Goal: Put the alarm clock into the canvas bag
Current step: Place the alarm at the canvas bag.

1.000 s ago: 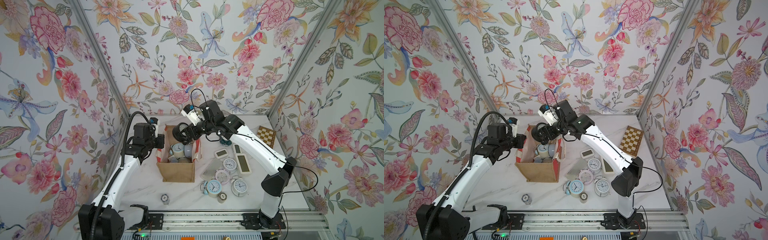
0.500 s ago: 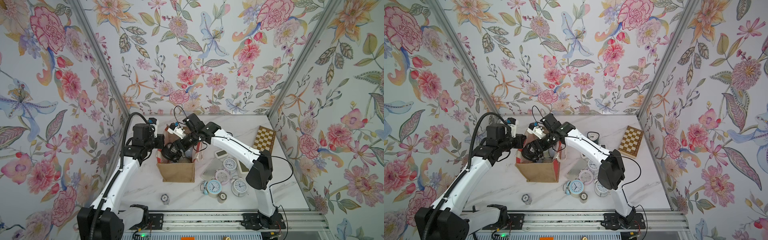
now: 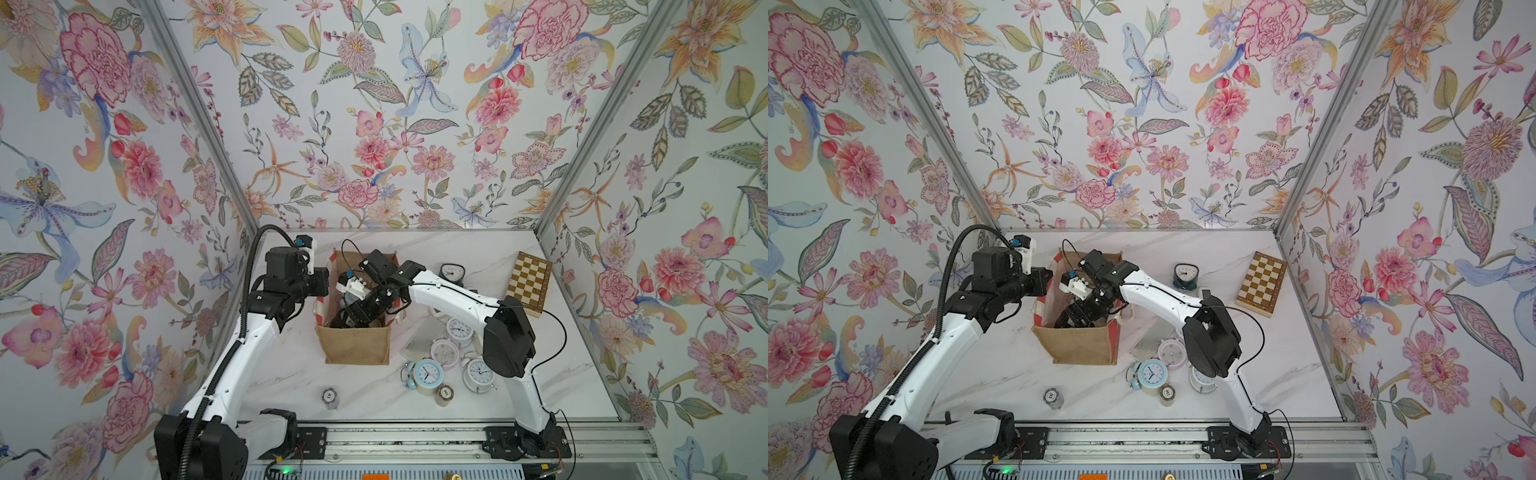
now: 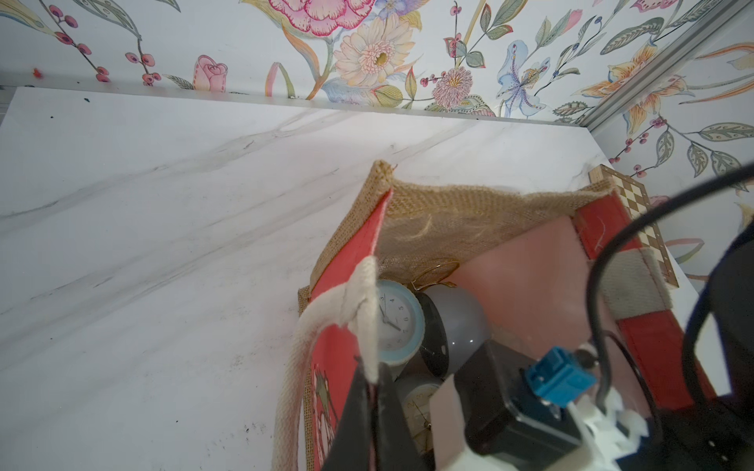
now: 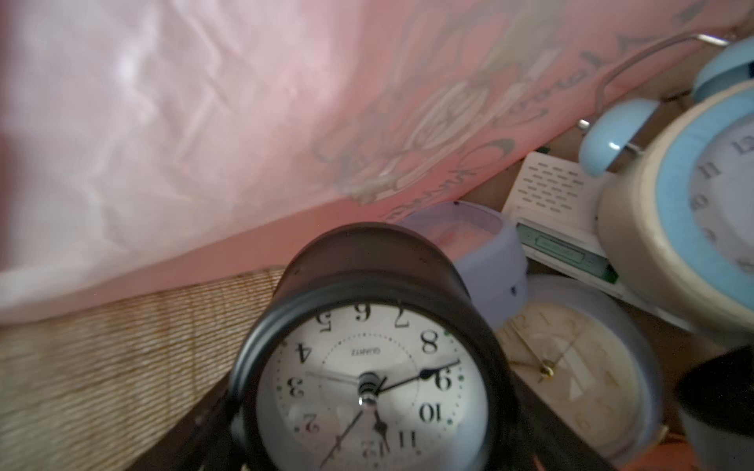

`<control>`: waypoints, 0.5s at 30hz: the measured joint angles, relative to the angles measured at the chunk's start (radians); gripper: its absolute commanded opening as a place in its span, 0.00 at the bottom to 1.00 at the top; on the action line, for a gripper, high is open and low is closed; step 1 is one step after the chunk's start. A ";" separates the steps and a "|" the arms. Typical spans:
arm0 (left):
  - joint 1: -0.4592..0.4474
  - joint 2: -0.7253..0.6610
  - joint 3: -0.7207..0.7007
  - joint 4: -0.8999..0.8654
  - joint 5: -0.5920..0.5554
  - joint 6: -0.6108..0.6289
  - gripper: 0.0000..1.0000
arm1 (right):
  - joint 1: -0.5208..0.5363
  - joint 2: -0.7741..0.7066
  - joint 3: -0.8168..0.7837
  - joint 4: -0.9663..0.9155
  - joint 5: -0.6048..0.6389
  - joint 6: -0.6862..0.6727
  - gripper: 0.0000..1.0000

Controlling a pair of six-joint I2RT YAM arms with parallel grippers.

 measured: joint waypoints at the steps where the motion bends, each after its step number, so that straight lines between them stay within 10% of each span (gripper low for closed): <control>1: 0.000 0.000 -0.001 0.001 0.000 -0.003 0.00 | 0.006 0.000 -0.003 0.004 0.030 -0.021 0.52; 15: 0.001 -0.002 -0.003 0.001 -0.005 -0.007 0.00 | 0.099 -0.022 -0.052 0.131 0.333 -0.239 0.69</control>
